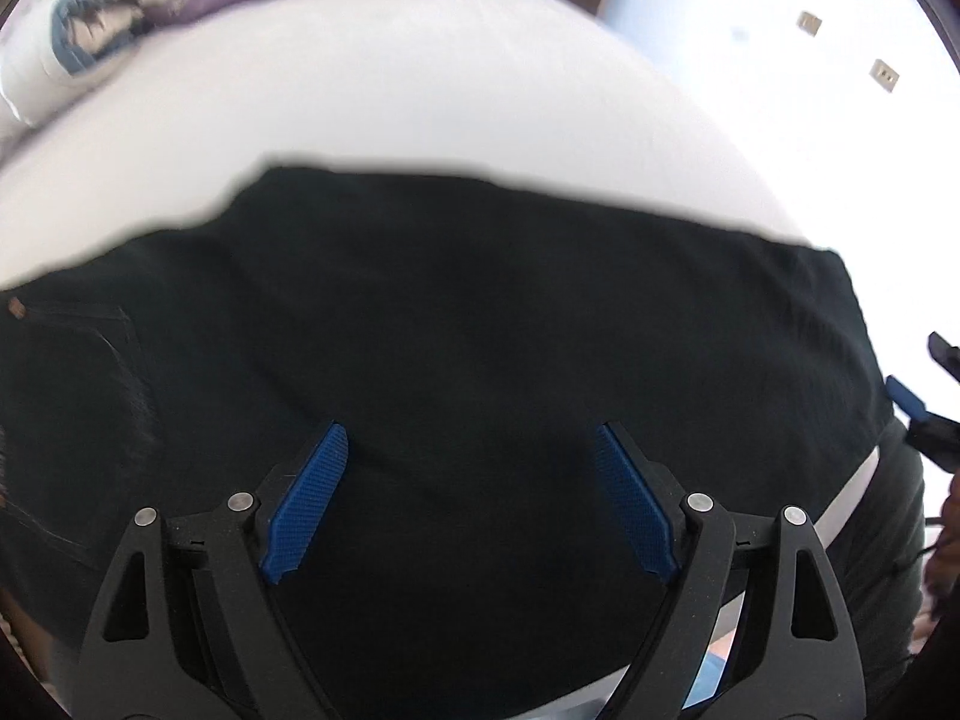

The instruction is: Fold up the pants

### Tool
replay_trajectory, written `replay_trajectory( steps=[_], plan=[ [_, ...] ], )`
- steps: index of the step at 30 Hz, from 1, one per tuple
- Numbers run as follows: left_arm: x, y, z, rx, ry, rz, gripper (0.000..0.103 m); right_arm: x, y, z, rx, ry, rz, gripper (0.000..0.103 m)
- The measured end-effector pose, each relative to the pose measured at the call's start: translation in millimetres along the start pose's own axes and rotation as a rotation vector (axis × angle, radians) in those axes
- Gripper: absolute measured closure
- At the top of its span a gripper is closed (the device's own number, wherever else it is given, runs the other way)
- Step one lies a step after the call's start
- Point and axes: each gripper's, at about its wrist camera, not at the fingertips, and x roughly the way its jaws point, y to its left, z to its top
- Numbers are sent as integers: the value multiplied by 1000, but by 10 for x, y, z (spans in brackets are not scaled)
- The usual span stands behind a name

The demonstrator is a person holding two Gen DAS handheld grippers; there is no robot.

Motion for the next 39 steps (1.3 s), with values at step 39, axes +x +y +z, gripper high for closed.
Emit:
replay_trajectory(
  steps=[39],
  plan=[
    [61, -122, -54, 11, 11, 11, 11, -371, -866, -204, 538, -279, 142, 45]
  ],
)
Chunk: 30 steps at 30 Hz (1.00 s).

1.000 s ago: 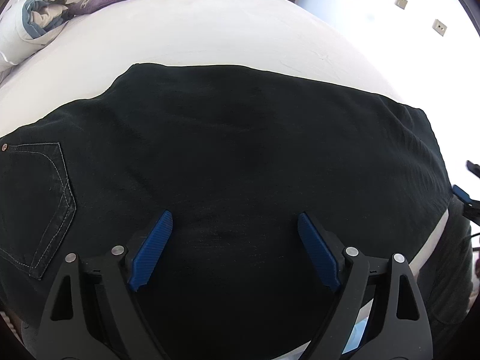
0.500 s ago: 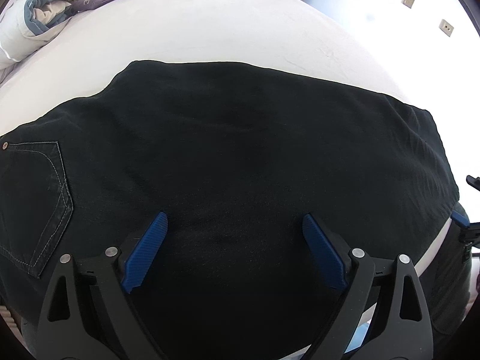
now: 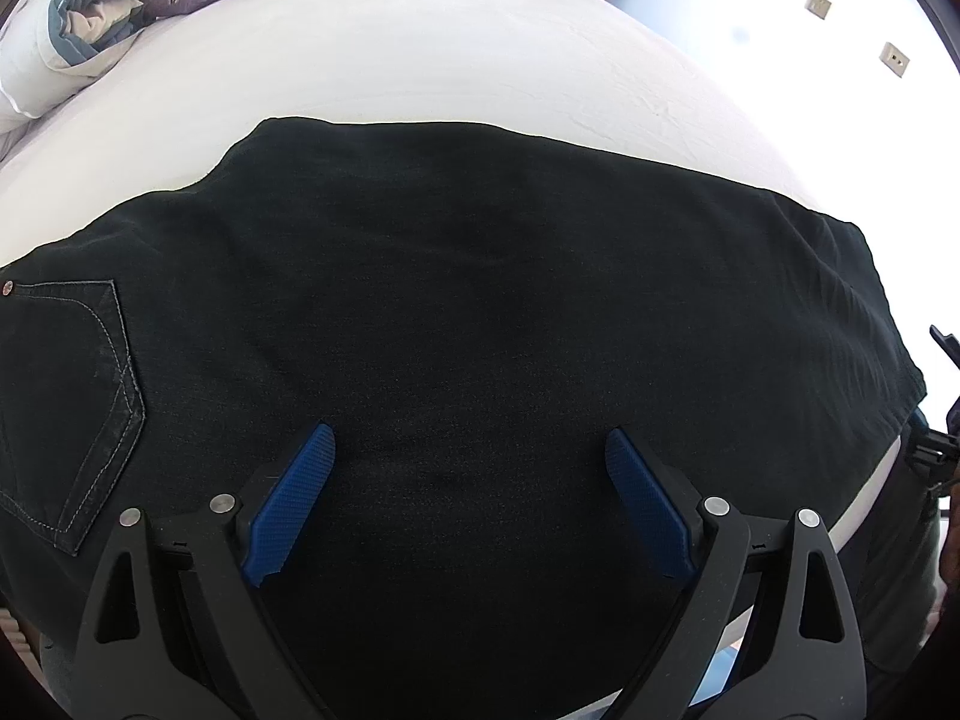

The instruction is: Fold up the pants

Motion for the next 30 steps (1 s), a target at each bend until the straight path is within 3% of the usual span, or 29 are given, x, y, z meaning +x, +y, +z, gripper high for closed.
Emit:
replay_trajectory(
  steps=[2, 6, 7, 22, 26, 30],
  plan=[
    [3, 5, -7, -5, -1, -3, 11, -16, 5, 29, -3, -8, 11, 53],
    [34, 22, -16, -10, 0, -9, 11, 31, 16, 72, 0, -7, 12, 83],
    [38, 24, -17, -11, 0, -9, 11, 37, 35, 69, -10, -6, 10, 85],
    [47, 126, 0, -33, -12, -31, 11, 128, 455, 9, -204, -41, -132, 90],
    [13, 172, 5, -53, -23, -52, 11, 217, 786, -138, -331, -40, -163, 90],
    [-43, 265, 17, -100, -36, -97, 11, 466, 1380, -560, -593, 3, -191, 90]
  ],
)
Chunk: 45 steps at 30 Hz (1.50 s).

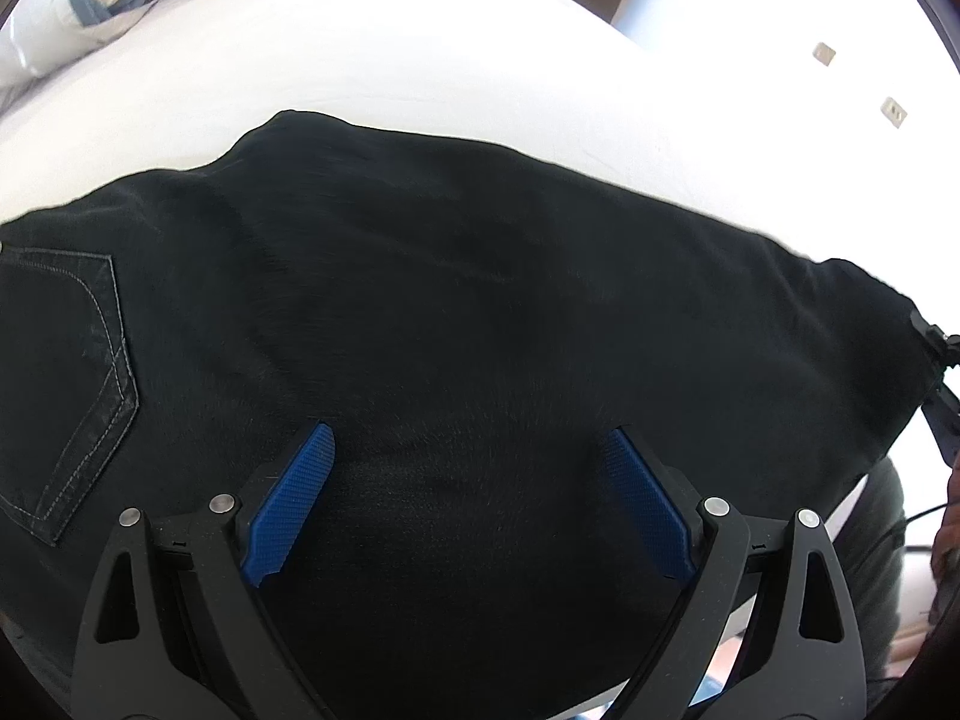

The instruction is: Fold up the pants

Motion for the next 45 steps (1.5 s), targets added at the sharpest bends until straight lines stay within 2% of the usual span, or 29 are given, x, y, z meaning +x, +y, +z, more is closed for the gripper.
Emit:
replay_trajectory(
  steps=[1, 3, 5, 7, 9, 12, 16, 18, 21, 24, 28, 30, 31, 32, 38, 45],
  plan=[
    [-18, 34, 4, -17, -4, -17, 11, 39, 165, -38, -60, 11, 0, 90],
    [-73, 130, 20, -71, -16, -66, 11, 235, 723, -272, -281, 62, 3, 90],
    [-139, 250, 39, -145, -28, -124, 11, 433, 1107, -572, -476, 112, -20, 90],
    [-212, 373, 58, -222, -41, -180, 10, 707, 1453, -1016, -715, 163, -61, 90],
    [-274, 468, 79, -277, -50, -244, 10, 937, 1535, -1272, -791, 222, -77, 90],
    [-299, 541, 126, -342, -33, -341, 10, 1119, 1571, -1500, -863, 263, -108, 90],
    [-248, 485, 242, -370, -10, -421, 10, 1066, 1639, -1637, -965, 223, -126, 90],
    [-148, 423, 318, -379, 27, -458, 10, 1038, 1642, -1634, -984, 213, -131, 90],
    [-9, 285, 422, -356, 76, -480, 10, 1004, 1640, -1645, -1033, 187, -140, 90],
    [145, 162, 508, -318, 118, -464, 10, 924, 1674, -1735, -1108, 153, -141, 90],
    [213, 44, 583, -283, 135, -476, 12, 878, 1710, -1835, -1157, 146, -133, 90],
    [240, -7, 612, -262, 148, -477, 31, 866, 1724, -1844, -1161, 144, -127, 90],
    [254, -29, 616, -256, 165, -483, 58, 856, 1725, -1849, -1164, 143, -125, 90],
    [270, -31, 612, -255, 180, -486, 76, 847, 1747, -1854, -1168, 140, -120, 90],
    [210, 105, 630, -250, 175, -454, 83, 822, 1834, -1937, -1185, 154, -82, 90],
    [-114, 529, 713, -247, 134, -384, 83, 952, 2113, -2190, -1227, 191, 2, 90]
  ],
)
